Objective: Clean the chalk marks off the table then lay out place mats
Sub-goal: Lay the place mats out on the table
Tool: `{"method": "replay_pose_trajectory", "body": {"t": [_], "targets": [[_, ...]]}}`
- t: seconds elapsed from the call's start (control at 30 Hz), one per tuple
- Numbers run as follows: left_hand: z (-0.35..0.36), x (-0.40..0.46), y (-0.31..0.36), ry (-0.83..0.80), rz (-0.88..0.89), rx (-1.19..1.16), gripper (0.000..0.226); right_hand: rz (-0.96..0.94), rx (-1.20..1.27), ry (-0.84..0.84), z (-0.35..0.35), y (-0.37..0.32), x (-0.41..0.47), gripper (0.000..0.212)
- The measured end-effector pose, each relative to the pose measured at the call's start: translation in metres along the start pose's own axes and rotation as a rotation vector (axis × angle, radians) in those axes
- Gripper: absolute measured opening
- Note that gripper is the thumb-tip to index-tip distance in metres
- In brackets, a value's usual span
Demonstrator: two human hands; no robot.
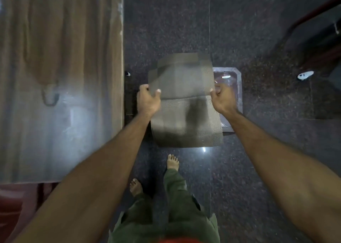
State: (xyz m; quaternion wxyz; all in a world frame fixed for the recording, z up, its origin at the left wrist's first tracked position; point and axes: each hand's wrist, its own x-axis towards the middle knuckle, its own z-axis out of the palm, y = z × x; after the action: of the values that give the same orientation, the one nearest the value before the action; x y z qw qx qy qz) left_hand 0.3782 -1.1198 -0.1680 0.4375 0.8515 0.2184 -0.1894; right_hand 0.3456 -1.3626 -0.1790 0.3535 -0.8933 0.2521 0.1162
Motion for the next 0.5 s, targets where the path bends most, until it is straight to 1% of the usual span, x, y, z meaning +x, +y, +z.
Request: {"method": "replay_pose_trajectory", "body": {"t": [0.07,0.1,0.2,0.23,0.3,0.37,0.5], "targets": [[0.011,0.021,-0.02,0.006,-0.073,0.017,0.06,0.046,-0.019,-0.01,0.013,0.023,0.015,0.046],[0.018,0.03,-0.029,-0.006,-0.104,0.019,0.062,0.068,-0.041,-0.004,0.018,0.033,0.023,0.047],[0.034,0.052,-0.053,-0.046,-0.199,0.042,0.067,0.113,-0.079,0.035,0.033,0.058,0.043,0.031],[0.036,0.056,-0.059,-0.057,-0.219,0.054,0.067,0.123,-0.07,0.051,0.036,0.063,0.047,0.031],[0.046,0.066,-0.068,-0.092,-0.221,0.082,0.066,0.146,-0.041,0.072,0.044,0.071,0.057,0.036],[0.052,0.069,-0.073,-0.12,-0.205,0.089,0.062,0.153,-0.016,0.046,0.052,0.075,0.061,0.036],[0.057,0.072,-0.079,-0.072,-0.133,0.087,0.056,0.182,0.039,0.04,0.065,0.081,0.066,0.035]]}}
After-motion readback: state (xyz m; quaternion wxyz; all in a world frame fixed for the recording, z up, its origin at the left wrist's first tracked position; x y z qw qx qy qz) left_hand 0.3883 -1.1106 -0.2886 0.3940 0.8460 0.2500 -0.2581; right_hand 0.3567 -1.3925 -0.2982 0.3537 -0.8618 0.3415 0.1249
